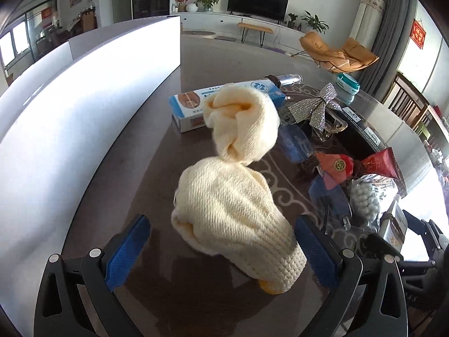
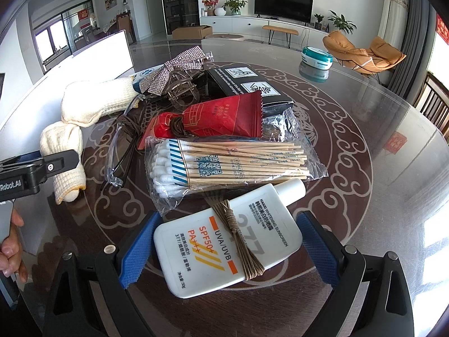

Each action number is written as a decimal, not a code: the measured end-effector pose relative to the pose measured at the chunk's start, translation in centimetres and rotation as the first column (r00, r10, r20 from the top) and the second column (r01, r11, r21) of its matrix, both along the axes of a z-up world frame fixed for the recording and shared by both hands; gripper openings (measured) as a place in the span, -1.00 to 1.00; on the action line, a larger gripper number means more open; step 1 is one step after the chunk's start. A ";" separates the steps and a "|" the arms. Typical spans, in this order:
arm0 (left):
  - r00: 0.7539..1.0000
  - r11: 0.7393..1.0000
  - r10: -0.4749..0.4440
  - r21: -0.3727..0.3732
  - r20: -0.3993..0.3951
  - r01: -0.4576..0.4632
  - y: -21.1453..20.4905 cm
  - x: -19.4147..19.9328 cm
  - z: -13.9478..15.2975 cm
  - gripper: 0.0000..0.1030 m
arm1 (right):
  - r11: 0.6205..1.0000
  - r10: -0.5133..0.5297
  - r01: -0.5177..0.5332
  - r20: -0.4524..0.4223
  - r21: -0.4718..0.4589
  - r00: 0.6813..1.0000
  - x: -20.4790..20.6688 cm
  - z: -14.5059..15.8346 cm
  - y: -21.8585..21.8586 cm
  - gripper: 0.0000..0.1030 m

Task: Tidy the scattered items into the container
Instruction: 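Grasp the cream knitted glove with the left tool while the right tool approaches the white sunscreen bottle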

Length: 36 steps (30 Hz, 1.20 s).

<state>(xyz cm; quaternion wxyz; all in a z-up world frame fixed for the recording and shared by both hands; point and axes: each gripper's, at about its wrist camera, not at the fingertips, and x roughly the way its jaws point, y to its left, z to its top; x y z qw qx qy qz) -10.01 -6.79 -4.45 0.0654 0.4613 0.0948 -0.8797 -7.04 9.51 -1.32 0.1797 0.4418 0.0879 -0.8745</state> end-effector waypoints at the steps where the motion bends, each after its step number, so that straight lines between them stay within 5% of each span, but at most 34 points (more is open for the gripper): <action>1: 1.000 1.000 -0.002 -0.001 0.002 0.002 -0.4 0.6 0.1 1.00 | 1.000 0.000 0.000 0.000 0.000 1.000 0.0 -0.1 -0.1 0.89; 6: 1.000 1.000 -0.002 0.002 -0.011 0.002 -2.0 2.8 0.3 1.00 | 1.000 0.000 0.000 0.000 0.000 1.000 0.0 0.0 0.0 0.89; 15: 0.995 0.995 -0.096 0.029 0.008 0.096 -0.8 -1.3 -0.1 1.00 | 1.000 0.000 0.000 0.000 0.000 1.000 0.0 0.0 0.0 0.89; 23: 0.976 0.973 -0.206 -0.095 0.071 0.212 2.3 -2.6 -1.4 1.00 | 1.000 0.000 0.000 0.000 0.000 1.000 0.0 0.0 0.0 0.89; 36: 0.974 0.968 -0.228 -0.110 0.002 0.226 2.3 -2.0 -1.7 1.00 | 0.999 0.036 -0.036 0.007 -0.016 0.999 0.1 0.0 0.4 0.89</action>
